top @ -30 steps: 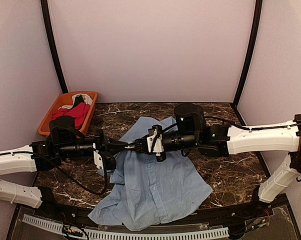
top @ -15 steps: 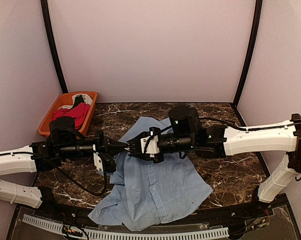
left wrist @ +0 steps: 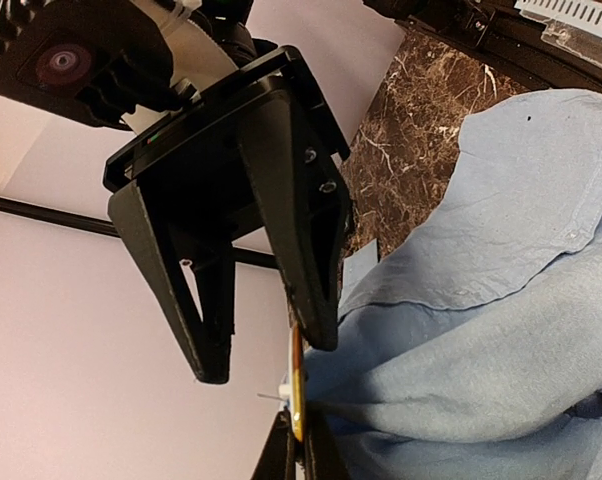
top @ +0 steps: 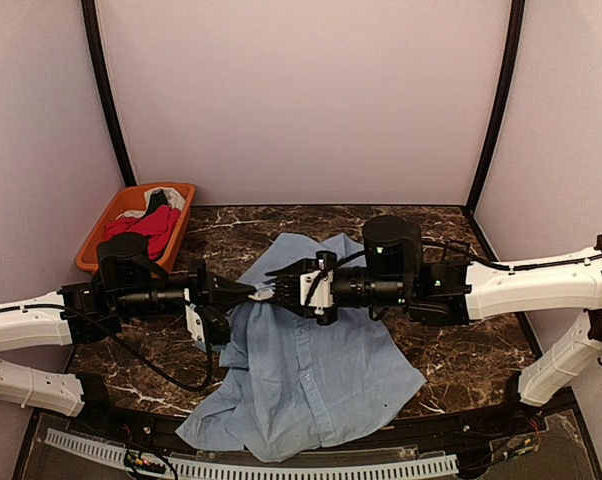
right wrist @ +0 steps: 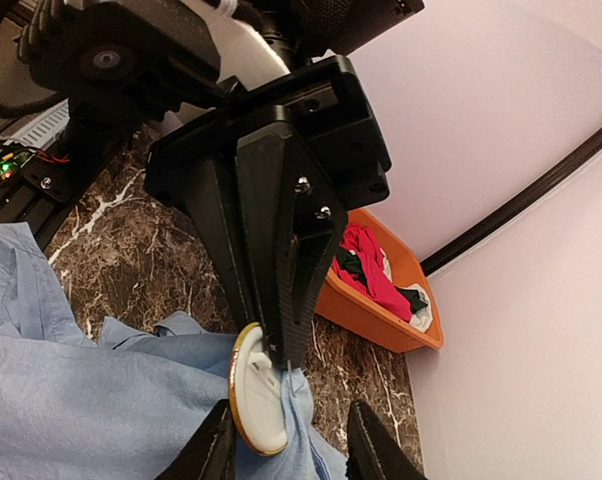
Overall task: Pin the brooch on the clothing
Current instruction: Close the brooch on the flattened clothing.
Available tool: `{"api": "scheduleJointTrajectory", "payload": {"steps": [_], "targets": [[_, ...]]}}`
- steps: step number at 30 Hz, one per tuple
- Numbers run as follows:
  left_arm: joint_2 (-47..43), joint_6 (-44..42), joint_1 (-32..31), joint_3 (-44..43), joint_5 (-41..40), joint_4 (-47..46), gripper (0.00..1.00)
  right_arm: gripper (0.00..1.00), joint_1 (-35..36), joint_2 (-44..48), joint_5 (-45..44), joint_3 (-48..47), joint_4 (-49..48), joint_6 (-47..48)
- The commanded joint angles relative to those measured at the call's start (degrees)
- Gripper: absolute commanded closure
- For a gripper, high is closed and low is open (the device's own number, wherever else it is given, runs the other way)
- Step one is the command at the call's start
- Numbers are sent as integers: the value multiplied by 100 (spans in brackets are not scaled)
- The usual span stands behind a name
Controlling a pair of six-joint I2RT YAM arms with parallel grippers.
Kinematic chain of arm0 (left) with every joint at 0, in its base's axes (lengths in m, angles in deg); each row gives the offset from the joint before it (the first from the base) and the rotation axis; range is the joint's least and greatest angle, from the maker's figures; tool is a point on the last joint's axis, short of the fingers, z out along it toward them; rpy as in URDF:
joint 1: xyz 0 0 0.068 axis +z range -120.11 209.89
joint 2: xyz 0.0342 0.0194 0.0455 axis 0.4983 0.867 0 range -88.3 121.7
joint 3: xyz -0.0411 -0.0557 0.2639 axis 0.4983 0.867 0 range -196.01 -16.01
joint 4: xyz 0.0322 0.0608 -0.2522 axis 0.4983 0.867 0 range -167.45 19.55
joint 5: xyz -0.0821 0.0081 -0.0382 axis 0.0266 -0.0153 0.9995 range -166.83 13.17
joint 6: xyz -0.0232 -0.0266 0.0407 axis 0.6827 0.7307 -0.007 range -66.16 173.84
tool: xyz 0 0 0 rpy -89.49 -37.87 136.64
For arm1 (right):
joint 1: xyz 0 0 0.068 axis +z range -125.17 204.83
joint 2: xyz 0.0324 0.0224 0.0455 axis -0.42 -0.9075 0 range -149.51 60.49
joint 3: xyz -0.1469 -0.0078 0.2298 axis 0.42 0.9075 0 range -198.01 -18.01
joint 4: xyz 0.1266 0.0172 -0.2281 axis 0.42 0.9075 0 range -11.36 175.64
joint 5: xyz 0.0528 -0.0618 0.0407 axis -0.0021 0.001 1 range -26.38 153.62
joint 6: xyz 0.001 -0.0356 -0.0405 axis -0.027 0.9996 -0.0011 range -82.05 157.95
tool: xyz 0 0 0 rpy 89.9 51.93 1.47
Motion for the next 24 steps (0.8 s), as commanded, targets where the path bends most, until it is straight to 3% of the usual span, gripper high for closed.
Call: {"api": "scheduleJointTrajectory", "payload": {"steps": [1, 12, 18, 24], "targets": [[-71, -25, -26, 33, 72, -138, 99, 68, 96, -111, -110, -152, -54, 125], [-87, -30, -28, 94, 3, -241, 99, 70, 297, -224, -406, 23, -435, 144], [-82, -21, -28, 94, 9, -236, 99, 78, 354, -320, -495, -36, -386, 221], [-100, -30, -28, 103, 5, -226, 99, 80, 359, -285, -599, 33, -479, 161]]}}
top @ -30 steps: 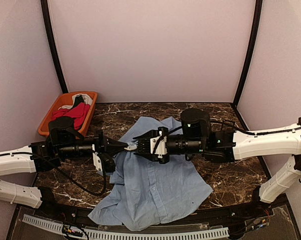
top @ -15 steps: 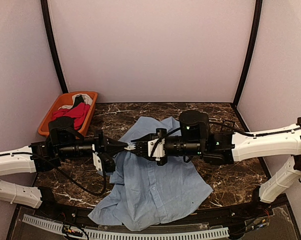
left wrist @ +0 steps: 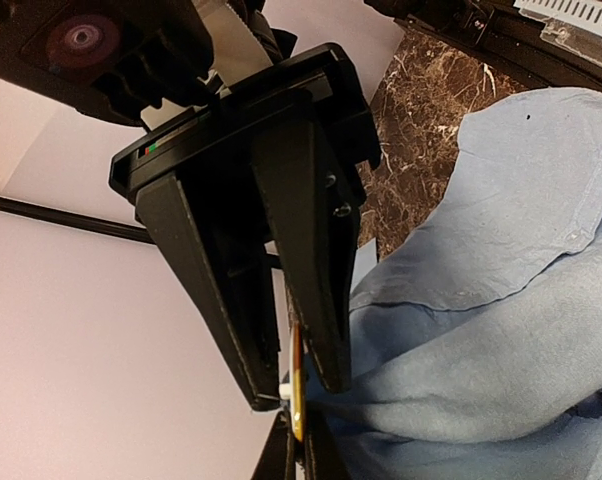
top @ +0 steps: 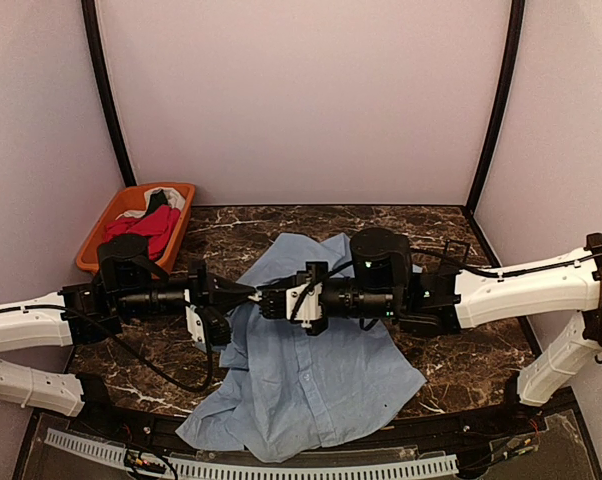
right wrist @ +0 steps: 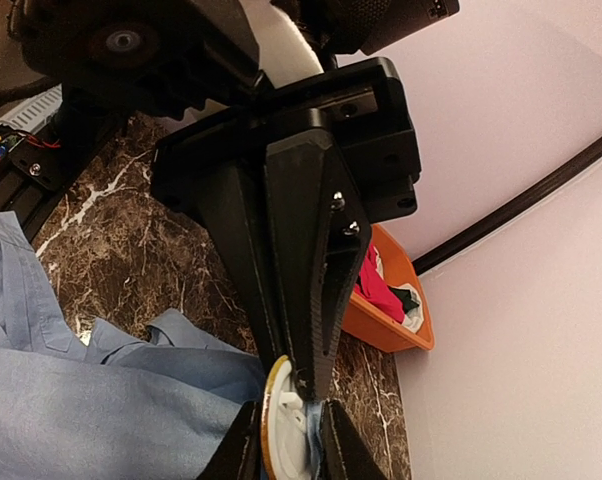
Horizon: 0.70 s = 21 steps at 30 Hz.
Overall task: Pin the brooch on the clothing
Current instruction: Close the brooch on the flattened clothing.
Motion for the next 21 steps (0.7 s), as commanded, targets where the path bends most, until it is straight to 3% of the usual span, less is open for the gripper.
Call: {"api": "scheduleJointTrajectory", "payload": {"steps": [1, 14, 18, 21], "targets": [[-96, -30, -28, 62, 12, -182, 99, 79, 58, -14, -179, 59, -266, -79], [-102, -39, -28, 70, 3, -191, 99, 92, 58, 83, -234, 222, -392, -101], [-104, -51, -28, 70, 6, -178, 99, 91, 61, 104, -362, 287, -497, -57], [-94, -102, -30, 58, 15, -119, 99, 83, 56, 151, -469, 321, -594, -43]]}}
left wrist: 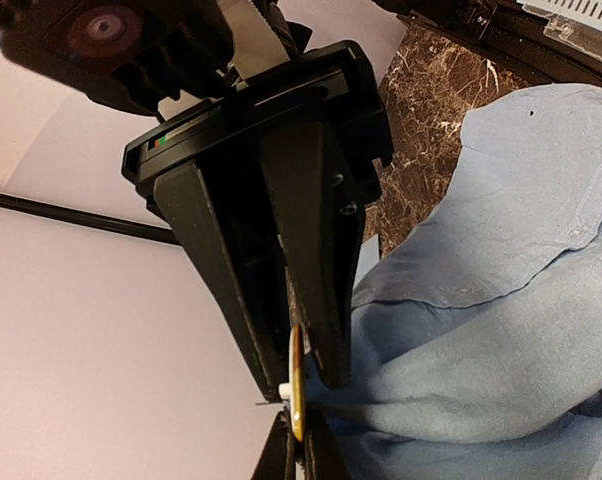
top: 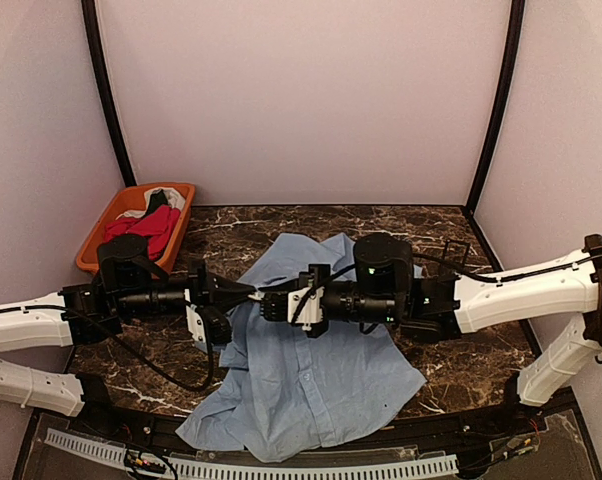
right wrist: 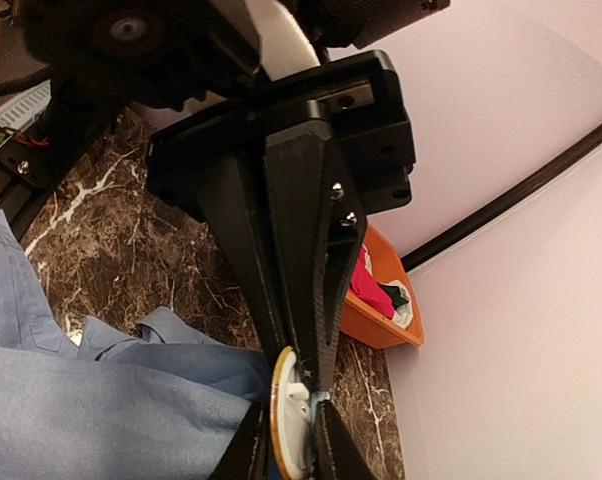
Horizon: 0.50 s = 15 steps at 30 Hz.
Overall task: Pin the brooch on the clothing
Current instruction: Close the brooch on the flattened clothing.
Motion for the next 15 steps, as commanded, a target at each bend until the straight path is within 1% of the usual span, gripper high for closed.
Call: {"api": "scheduleJointTrajectory", "payload": {"steps": [1, 4, 7, 11, 15], "targets": [[-94, -142, -33, 34, 80, -61, 99, 80, 19, 171, -263, 128, -274, -64], [-93, -244, -37, 21, 86, 84, 99, 73, 10, 246, -231, 145, -264, 27], [-93, -344, -37, -3, 84, 224, 99, 69, -12, 247, -78, 63, 0, 69], [-66, -675, -42, -65, 159, 602, 99, 68, -28, 151, 297, -183, 498, 39], [-43, -775, -62, -79, 197, 708, 99, 69, -22, 23, 508, -361, 778, 11]]}}
